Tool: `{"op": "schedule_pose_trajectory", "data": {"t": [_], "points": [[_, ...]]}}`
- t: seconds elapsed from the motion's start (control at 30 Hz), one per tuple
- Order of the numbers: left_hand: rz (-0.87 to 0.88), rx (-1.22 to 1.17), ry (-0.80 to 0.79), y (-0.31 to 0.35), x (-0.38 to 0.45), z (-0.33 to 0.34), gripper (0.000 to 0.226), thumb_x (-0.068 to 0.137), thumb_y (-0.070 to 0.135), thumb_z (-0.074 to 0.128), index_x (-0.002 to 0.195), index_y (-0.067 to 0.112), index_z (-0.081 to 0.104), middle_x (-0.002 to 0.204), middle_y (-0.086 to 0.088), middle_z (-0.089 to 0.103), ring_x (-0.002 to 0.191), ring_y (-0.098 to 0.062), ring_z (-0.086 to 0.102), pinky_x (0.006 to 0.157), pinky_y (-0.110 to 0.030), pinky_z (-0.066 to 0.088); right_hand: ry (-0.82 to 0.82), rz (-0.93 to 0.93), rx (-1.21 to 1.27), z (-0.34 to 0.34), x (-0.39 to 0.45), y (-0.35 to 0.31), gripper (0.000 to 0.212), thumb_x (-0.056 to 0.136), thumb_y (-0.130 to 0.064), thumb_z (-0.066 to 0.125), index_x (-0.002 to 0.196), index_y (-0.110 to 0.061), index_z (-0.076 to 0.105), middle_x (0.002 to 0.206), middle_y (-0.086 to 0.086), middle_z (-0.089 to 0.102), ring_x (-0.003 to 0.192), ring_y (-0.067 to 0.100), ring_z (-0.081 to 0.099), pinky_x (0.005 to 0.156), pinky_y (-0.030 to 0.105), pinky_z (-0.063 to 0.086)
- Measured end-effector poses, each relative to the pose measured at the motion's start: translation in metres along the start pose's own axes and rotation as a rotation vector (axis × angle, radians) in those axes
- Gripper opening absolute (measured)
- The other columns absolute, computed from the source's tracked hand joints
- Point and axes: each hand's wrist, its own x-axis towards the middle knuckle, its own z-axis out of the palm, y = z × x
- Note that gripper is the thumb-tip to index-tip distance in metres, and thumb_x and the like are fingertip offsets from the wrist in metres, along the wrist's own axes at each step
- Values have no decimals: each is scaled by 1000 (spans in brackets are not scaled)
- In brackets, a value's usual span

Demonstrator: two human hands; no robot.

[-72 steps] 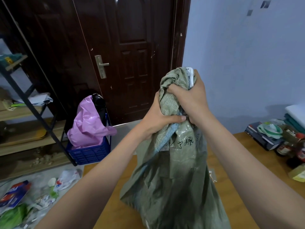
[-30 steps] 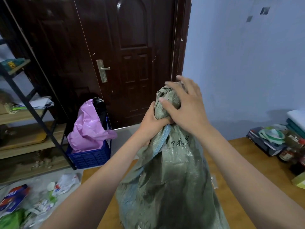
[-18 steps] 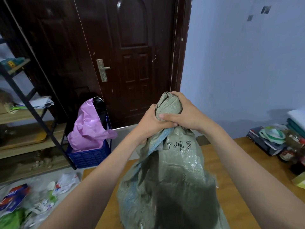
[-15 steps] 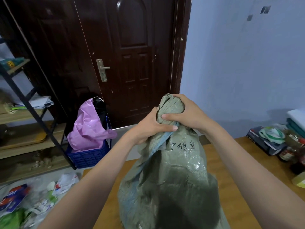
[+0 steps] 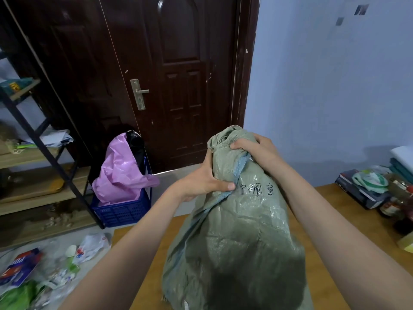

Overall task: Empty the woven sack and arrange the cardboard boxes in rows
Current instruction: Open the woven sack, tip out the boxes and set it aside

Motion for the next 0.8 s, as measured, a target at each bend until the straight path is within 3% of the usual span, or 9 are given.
{"op": "schedule_pose_trajectory", "data": {"t": [0.1, 0.23, 0.3, 0.43, 0.5, 0.6, 0.67, 0.73, 0.8], "points": [[53, -112, 96, 1, 4, 10, 143, 39, 35, 98, 149, 39, 6, 141, 6, 44, 131, -14, 50, 108, -37, 45, -15, 107, 162, 6, -2, 3, 23, 77, -28, 74, 94, -12, 71, 79, -3, 68, 68, 11, 63, 55, 19, 50], [114, -200, 214, 9, 8, 16, 109, 44, 24, 89, 131, 40, 25, 134, 2, 50, 124, -12, 55, 101, -34, 51, -58, 119, 230, 11, 4, 4, 21, 85, -30, 67, 98, -14, 68, 88, -4, 67, 78, 8, 61, 66, 18, 48], [132, -224, 253, 11, 9, 15, 108, 45, 23, 90, 133, 38, 29, 133, 1, 53, 122, -13, 57, 101, -38, 51, -68, 80, 233, 13, 6, 1, 17, 88, -31, 65, 96, -16, 68, 84, -8, 66, 76, 4, 62, 65, 16, 48], [156, -246, 301, 14, 9, 10, 109, 47, 22, 91, 139, 32, 32, 131, 2, 57, 121, -15, 59, 103, -42, 50, -7, 59, 196, 16, 4, -11, 18, 86, -37, 68, 91, -19, 69, 78, -9, 69, 59, -3, 64, 44, 7, 43], [174, -256, 318, 13, 8, 9, 107, 49, 20, 91, 140, 30, 35, 131, 1, 59, 120, -15, 60, 101, -40, 51, 7, -6, 147, 17, 5, -14, 17, 87, -40, 68, 90, -24, 69, 88, -8, 72, 67, -4, 66, 52, 8, 47], [175, -271, 348, 9, 8, 9, 98, 51, 18, 92, 136, 28, 43, 127, 0, 64, 117, -16, 64, 98, -40, 53, -16, -35, 72, 14, 0, -15, 22, 88, -50, 65, 85, -28, 68, 85, -13, 72, 67, -8, 66, 54, 6, 47], [158, -275, 364, 7, 8, 7, 95, 52, 18, 92, 135, 25, 46, 125, -2, 66, 114, -19, 65, 95, -41, 54, -59, -48, 20, 13, -3, -16, 31, 89, -58, 58, 93, -29, 68, 94, -12, 73, 79, -5, 68, 66, 11, 50], [135, -279, 414, 5, 8, 5, 91, 52, 21, 93, 133, 22, 51, 122, -4, 68, 111, -20, 67, 93, -41, 55, -64, -111, -44, 10, -2, -13, 51, 88, -67, 51, 117, -28, 64, 121, -11, 66, 106, 0, 63, 90, 20, 48], [111, -307, 495, 5, 9, 2, 81, 54, 22, 93, 127, 17, 57, 115, -5, 71, 107, -23, 69, 90, -40, 57, -107, -136, -82, 9, -1, -10, 84, 82, -74, 53, 150, -27, 35, 146, -17, 42, 130, 2, 45, 109, 28, 35]]}}
